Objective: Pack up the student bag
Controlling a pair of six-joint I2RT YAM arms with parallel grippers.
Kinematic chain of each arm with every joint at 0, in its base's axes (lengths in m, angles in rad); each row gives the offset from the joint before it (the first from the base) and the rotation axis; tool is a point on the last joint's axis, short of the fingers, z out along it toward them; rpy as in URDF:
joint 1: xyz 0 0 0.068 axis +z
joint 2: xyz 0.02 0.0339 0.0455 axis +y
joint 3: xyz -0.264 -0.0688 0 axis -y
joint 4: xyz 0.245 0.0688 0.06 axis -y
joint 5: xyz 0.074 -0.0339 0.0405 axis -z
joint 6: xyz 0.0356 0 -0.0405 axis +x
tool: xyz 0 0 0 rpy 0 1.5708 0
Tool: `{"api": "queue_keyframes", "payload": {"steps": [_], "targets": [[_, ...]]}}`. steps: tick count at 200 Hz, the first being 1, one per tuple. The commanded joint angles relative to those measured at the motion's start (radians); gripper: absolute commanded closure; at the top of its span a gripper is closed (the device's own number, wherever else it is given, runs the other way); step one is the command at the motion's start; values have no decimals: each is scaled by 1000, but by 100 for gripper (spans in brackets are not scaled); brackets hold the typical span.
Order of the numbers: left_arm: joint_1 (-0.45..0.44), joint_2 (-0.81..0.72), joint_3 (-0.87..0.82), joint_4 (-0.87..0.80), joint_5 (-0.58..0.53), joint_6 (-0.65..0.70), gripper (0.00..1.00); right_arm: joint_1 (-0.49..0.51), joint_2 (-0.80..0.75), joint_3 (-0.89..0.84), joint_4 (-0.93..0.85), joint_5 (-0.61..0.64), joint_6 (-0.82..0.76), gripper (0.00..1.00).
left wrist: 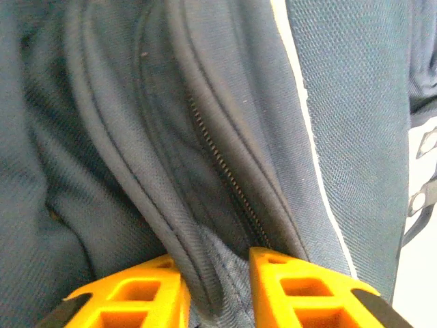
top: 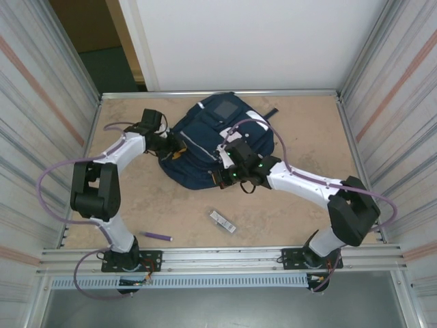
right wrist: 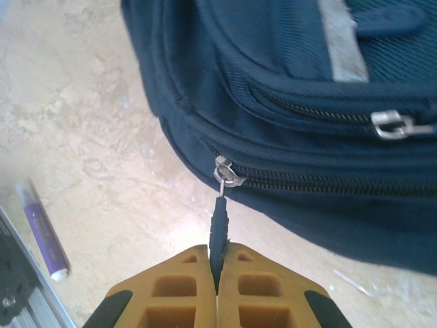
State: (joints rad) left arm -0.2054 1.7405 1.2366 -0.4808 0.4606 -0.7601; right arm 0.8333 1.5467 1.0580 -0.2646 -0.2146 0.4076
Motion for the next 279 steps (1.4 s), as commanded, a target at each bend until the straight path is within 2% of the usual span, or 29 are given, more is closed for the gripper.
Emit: {"api": "queue_keyframes", "payload": {"steps": [1,31,55,75,100,115,126,144,177,207,228,257,279], "targets": [[0,-72,12,21,28,30,65,62,25,87,-20,-54,4,100],[-11,-263,-175,19,-32,-34,59,72,42,112,-32,-55,-12,100],[-50,-360,-310,92,-20,-133,57,73,61,110,-17,-76,-8,100],[-119,-382,-351,179,-35,-185,56,82,80,114,-6,-95,-6,100],[-187,-323,-350,246,-38,-229,56,86,95,119,-3,-92,0,100],[-200,-288,-351,261,-22,-248,61,89,98,132,-2,-98,14,100],[-203,-282,-356,264,-33,-251,71,93,96,137,-6,-97,14,100],[-198,-305,-358,234,-82,-236,100,88,79,120,-6,-82,17,100],[-167,-349,-315,137,-104,-133,100,36,14,38,-43,-52,-13,100],[-95,-321,-292,123,13,-75,100,-66,-71,-103,-62,-3,-36,100],[-74,-307,-287,121,36,-38,100,-151,-108,-179,-60,20,-35,100],[-68,-285,-273,94,66,4,100,-229,-97,-213,-80,86,-28,100],[-69,-276,-281,101,97,-2,100,-249,-73,-203,-80,58,-29,98]]}}
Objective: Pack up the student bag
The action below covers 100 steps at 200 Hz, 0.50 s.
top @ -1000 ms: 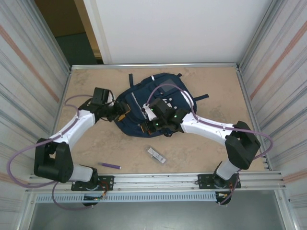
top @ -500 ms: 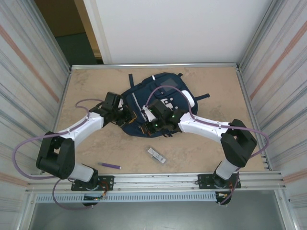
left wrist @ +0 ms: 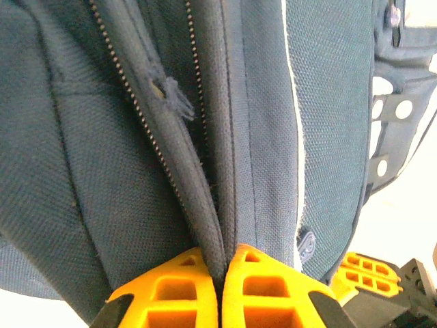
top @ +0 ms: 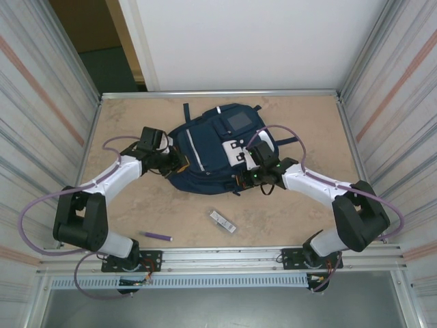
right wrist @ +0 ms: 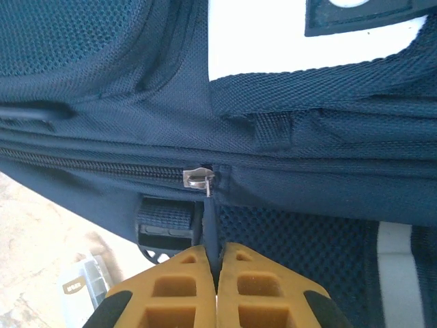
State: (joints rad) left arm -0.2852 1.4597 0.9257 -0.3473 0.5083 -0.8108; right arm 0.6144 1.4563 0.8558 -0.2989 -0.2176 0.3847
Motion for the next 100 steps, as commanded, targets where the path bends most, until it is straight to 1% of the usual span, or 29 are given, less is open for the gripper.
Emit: {"api": "queue_keyframes", "payload": {"steps": [1,12,26,35,40,46,54,65,77,87,100], "targets": [[11,6,30,-32,50,49,99,-29,18,-1,-45,58,-8,97],[11,3,34,-34,70,47,88,-24,7,2,-39,29,-16,93],[11,-21,37,-46,84,47,87,-13,-29,0,-33,23,-25,87],[11,-47,35,-58,70,47,86,-9,-58,1,-37,24,-35,82],[12,-65,33,-65,57,47,84,-7,-78,2,-40,26,-43,78],[11,-82,33,-77,37,48,78,-1,-102,2,-44,36,-56,73],[11,-100,34,-103,4,47,71,11,-140,-1,-50,66,-72,66],[11,-110,50,-152,-36,45,66,30,-190,-3,-50,114,-94,60],[11,-105,69,-185,-36,44,64,48,-230,3,-49,167,-104,55],[8,-96,77,-185,-22,37,63,66,-254,12,-47,231,-104,49],[1,-82,88,-176,-28,31,62,98,-287,18,-35,342,-114,44]]}}
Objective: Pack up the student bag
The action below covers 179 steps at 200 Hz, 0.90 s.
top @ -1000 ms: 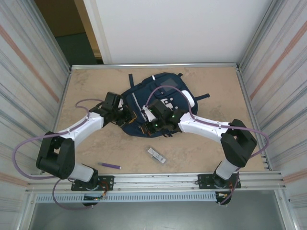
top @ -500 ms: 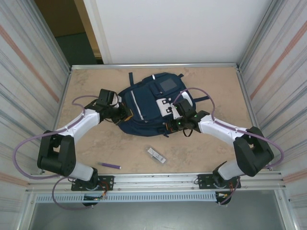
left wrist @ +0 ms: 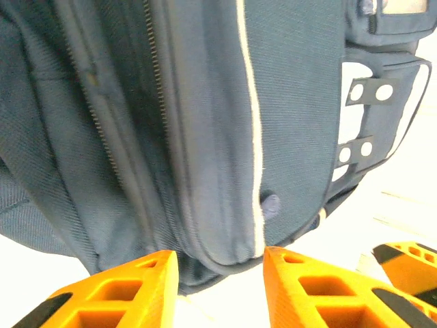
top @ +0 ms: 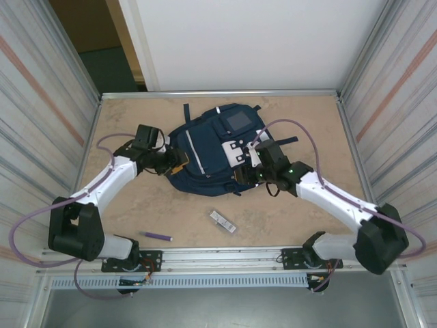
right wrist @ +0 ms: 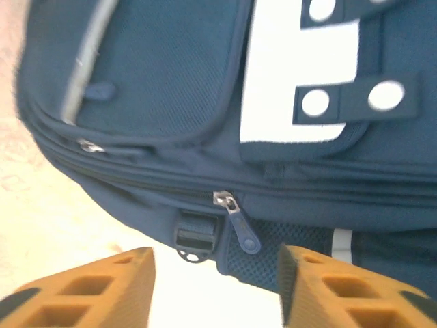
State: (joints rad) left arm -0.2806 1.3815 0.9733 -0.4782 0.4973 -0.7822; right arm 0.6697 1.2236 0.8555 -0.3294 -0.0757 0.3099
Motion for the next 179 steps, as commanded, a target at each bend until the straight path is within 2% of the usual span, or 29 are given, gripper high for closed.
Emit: {"api": "queue_keyframes", "payload": {"steps": [1,15,36,44,47,49,62,71,88,98,104,129,153,167,179], "targets": [[-3,-2,41,-44,-17,2,62,44,-58,19,-3,208,-40,44],[-11,20,64,-43,-37,1,61,77,-95,14,17,316,-46,39],[-20,78,102,-55,-72,10,60,74,-138,-2,63,385,-7,29],[-22,105,112,-56,-82,12,60,61,-142,-9,73,398,4,19],[-23,115,114,-55,-84,17,60,55,-142,-11,76,398,3,5],[-22,123,116,-52,-85,18,60,50,-141,-12,77,398,4,0],[-25,167,130,-44,-104,28,60,19,-127,-9,48,404,45,1],[-26,194,143,-45,-109,34,60,-12,-111,9,-16,360,85,1],[-25,223,163,-76,-144,31,60,-85,-92,2,-35,111,79,1],[-28,230,158,-66,-161,28,59,-107,-86,-9,-25,37,87,1],[-29,232,157,-56,-171,25,59,-108,-79,-13,-23,23,90,0],[-28,258,163,-10,-159,12,60,-87,-29,-25,13,-89,72,8],[-41,273,182,0,-162,22,61,-11,17,-17,42,-145,-10,11],[-40,275,183,8,-154,13,71,37,48,-3,40,-159,-73,13],[-41,275,192,18,-116,9,93,62,79,8,52,-192,-106,15]]}}
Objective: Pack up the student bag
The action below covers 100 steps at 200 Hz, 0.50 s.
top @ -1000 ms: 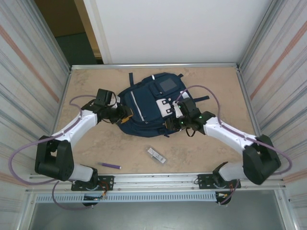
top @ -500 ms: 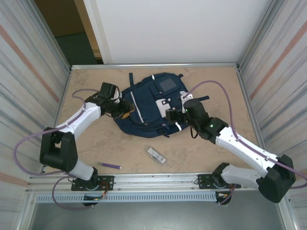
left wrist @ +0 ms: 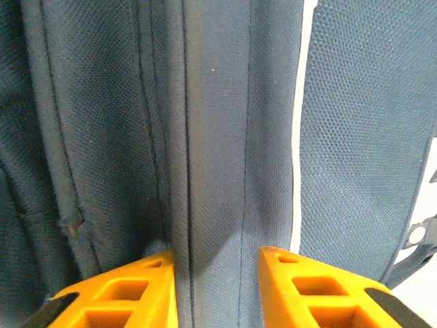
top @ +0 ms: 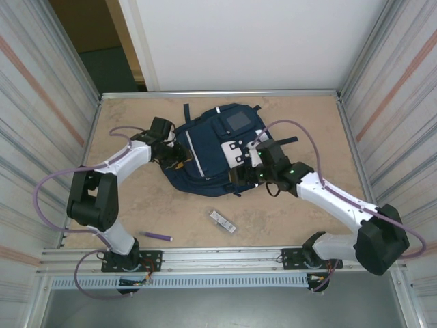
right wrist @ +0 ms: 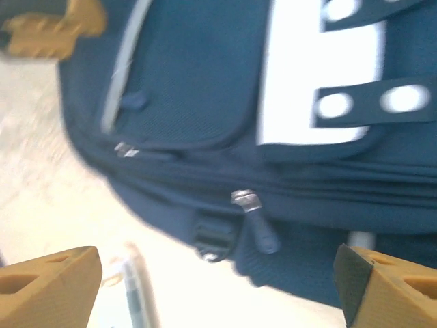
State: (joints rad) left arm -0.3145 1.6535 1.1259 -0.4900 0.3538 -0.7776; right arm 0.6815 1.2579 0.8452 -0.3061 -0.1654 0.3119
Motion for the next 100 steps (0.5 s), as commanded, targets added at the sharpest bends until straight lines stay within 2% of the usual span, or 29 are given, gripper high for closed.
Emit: {"api": "queue_keyframes", "payload": {"steps": [1,7,16,38,69,100], "targets": [[-8,2,40,30,28,5,94,53,47,21,30,-107,-110,15],[-11,-1,46,27,38,7,100,58,66,29,35,-134,-123,17],[-22,-7,67,-15,28,18,100,64,93,46,32,-158,-142,18],[-57,-29,138,-102,37,38,100,68,136,73,28,-127,-180,16],[-94,-45,170,-121,120,3,100,67,184,96,52,-137,-194,14],[-104,-34,189,-125,160,-6,100,67,225,89,103,-71,-162,17]]}}
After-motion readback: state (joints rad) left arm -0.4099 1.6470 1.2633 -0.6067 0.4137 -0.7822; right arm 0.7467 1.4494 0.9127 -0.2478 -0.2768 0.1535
